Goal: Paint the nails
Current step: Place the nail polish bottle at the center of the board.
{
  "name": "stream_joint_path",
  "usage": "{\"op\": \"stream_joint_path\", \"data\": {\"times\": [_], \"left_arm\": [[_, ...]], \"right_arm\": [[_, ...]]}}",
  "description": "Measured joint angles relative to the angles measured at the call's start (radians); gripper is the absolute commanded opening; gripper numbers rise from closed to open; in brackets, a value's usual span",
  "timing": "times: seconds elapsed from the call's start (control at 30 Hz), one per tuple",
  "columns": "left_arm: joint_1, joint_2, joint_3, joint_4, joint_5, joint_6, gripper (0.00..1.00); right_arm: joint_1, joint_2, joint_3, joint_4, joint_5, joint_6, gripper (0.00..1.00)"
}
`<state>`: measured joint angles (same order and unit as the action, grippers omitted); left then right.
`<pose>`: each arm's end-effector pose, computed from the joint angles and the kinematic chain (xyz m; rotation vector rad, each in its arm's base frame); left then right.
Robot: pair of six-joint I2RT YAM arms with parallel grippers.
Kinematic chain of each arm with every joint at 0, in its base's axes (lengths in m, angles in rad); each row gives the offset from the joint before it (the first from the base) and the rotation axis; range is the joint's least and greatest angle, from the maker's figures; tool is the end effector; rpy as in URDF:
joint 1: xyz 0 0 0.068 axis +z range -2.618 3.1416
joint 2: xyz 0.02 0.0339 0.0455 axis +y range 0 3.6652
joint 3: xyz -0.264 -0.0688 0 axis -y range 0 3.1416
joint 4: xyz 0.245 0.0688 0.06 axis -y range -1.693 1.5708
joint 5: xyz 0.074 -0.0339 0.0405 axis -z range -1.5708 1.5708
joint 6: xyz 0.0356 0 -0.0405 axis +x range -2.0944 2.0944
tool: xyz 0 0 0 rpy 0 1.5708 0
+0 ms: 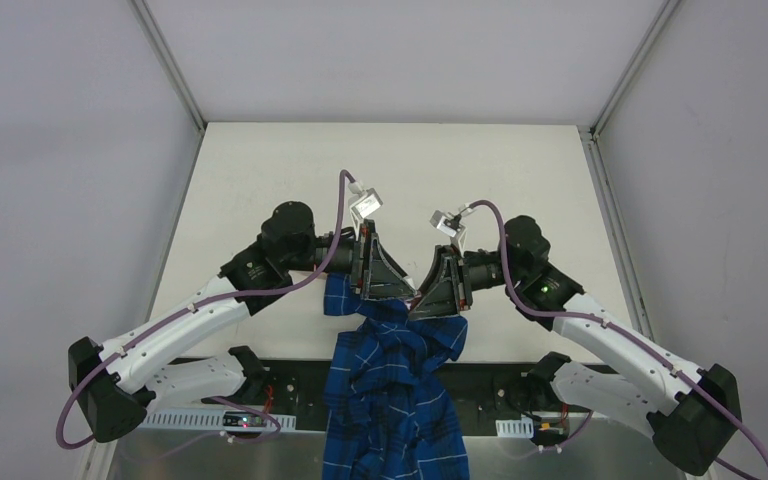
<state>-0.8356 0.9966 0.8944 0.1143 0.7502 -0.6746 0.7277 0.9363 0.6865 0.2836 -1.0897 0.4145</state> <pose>0.1339 -0.1843 0.3711 0.8269 1.6700 -1.6972 0.1329 0.1607 0.3267 -1.2096 1.3887 1.6681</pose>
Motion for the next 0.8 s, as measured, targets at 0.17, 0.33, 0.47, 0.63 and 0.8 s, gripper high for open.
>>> {"op": "stream_joint_path", "data": {"times": [0.17,0.33,0.47,0.63,0.8], "left_arm": [[0.000,0.000,0.000,0.000,0.000,-0.013,0.48],[0.000,0.000,0.000,0.000,0.000,-0.019,0.45],[0.000,0.001,0.000,0.000,0.000,-0.022,0.41],[0.000,0.001,0.000,0.000,0.000,-0.025,0.35],[0.000,0.001,0.000,0.000,-0.001,-0.026,0.25]], "right_arm": [[0.000,0.002,0.000,-0.003,-0.005,0.000,0.00],[0.000,0.013,0.000,-0.005,-0.016,-0.001,0.00],[0.000,0.017,0.000,-0.005,-0.020,-0.001,0.00],[0.000,0.019,0.000,-0.010,-0.024,-0.005,0.00],[0.000,0.023,0.000,-0.025,-0.024,-0.011,0.00]]}}
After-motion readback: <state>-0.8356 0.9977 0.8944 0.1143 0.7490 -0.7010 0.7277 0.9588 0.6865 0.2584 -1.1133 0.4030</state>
